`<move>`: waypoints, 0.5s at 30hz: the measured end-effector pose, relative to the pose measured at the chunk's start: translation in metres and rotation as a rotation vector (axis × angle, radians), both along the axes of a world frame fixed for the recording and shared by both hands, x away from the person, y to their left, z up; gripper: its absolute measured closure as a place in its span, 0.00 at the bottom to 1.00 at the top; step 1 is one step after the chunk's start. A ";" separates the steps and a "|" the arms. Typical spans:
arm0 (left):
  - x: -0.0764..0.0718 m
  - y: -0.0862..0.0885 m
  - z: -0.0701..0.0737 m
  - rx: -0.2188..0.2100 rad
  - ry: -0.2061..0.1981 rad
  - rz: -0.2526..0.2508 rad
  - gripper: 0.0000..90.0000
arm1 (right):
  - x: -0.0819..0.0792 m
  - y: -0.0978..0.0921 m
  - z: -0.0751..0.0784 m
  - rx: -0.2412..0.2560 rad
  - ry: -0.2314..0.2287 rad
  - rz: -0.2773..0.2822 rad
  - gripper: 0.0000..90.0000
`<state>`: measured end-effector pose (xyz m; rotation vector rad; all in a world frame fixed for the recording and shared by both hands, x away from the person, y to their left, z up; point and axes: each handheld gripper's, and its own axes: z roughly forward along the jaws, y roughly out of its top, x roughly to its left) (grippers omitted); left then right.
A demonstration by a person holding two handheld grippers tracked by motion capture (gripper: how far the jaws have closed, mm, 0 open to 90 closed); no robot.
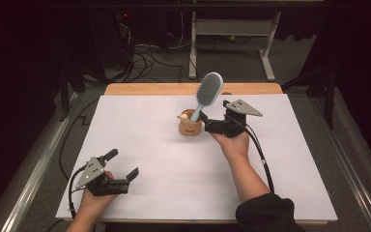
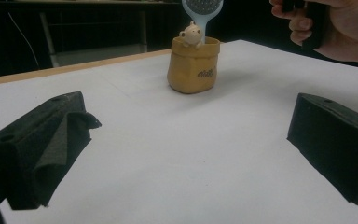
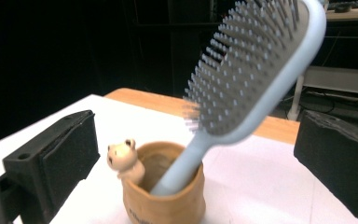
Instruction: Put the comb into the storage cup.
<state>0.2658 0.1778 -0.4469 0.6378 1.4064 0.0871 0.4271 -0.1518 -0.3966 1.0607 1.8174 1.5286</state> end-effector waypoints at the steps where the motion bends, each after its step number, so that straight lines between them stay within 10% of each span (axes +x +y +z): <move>1: 0.000 0.000 0.000 0.000 0.000 0.000 0.00 | 0.000 0.000 0.000 0.000 0.000 0.000 0.01; 15: 0.002 0.001 -0.002 0.006 0.006 0.009 0.00 | -0.033 -0.020 -0.027 -0.049 0.033 0.032 0.01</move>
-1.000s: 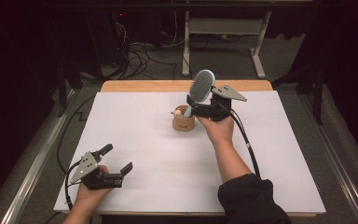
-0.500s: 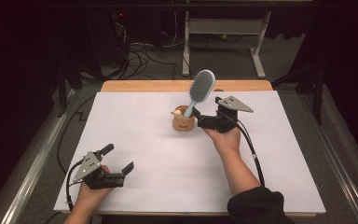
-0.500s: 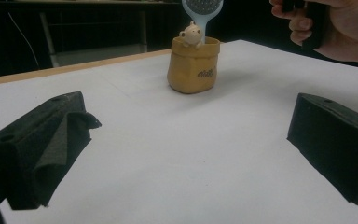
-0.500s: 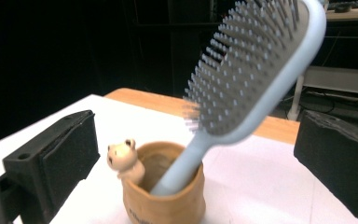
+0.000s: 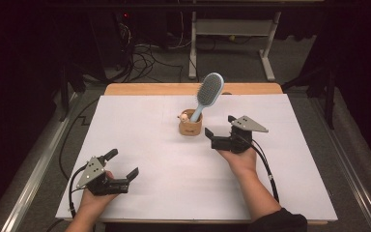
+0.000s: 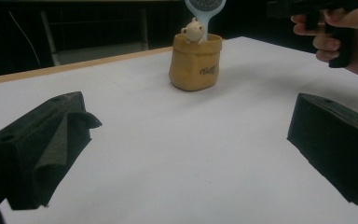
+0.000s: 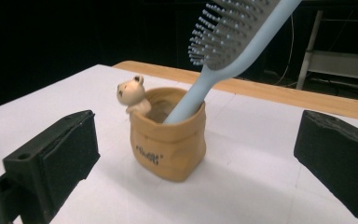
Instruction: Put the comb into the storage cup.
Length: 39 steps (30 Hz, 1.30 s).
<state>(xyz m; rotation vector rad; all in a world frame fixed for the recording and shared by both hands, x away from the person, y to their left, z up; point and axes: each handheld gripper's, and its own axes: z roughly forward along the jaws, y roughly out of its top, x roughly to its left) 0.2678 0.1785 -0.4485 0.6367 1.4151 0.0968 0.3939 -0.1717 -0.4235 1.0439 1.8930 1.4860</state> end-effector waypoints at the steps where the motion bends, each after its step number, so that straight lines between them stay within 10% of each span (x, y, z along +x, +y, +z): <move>1: 0.000 0.000 0.000 0.000 0.000 0.000 0.00 | 0.000 0.000 0.000 0.000 0.000 0.000 0.01; 23: 0.001 0.004 0.001 -0.012 -0.006 0.014 0.00 | -0.077 -0.070 -0.033 -0.009 -0.028 -0.005 0.01; 39: 0.000 0.004 0.001 -0.009 -0.013 0.012 0.00 | -0.125 -0.117 -0.026 0.020 -0.092 -0.057 0.01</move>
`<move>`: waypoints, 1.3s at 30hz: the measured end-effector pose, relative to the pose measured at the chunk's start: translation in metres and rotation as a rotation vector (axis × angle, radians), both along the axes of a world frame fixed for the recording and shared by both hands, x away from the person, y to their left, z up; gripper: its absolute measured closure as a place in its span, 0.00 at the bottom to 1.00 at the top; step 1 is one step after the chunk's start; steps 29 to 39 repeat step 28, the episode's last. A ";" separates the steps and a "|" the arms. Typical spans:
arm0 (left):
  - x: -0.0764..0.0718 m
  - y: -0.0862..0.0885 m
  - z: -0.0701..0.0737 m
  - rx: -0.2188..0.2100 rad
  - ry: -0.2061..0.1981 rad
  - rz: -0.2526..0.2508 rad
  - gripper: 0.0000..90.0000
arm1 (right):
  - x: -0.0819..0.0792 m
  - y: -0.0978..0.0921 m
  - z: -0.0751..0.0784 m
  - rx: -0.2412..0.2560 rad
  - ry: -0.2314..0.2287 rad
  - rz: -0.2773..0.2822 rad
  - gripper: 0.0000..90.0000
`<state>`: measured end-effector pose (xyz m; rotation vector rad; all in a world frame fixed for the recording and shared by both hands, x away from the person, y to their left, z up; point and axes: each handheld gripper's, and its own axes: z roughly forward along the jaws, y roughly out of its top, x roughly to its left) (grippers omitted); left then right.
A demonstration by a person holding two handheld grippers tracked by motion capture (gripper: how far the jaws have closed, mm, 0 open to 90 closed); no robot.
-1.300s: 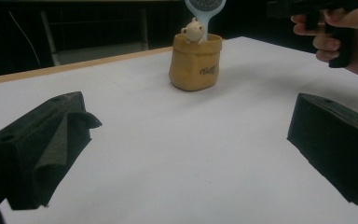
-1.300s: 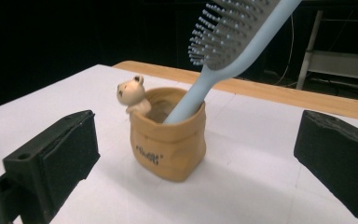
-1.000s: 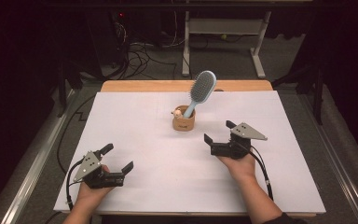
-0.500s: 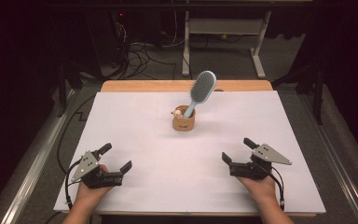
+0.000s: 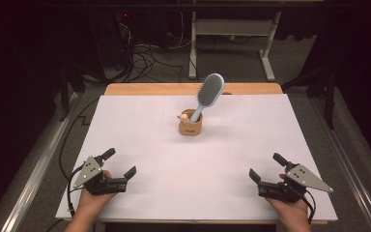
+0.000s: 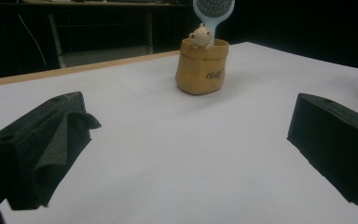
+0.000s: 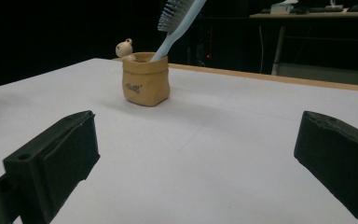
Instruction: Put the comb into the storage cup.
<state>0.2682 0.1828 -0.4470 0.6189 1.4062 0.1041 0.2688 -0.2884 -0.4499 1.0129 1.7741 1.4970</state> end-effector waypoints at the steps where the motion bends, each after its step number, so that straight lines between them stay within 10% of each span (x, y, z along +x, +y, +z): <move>1: 0.000 0.000 0.000 0.000 0.000 0.000 0.00 | 0.000 0.000 0.000 0.000 0.000 0.000 0.01; 39: -0.004 -0.002 0.002 0.004 -0.002 -0.010 0.00 | 0.001 -0.005 0.000 0.010 0.002 -0.019 0.01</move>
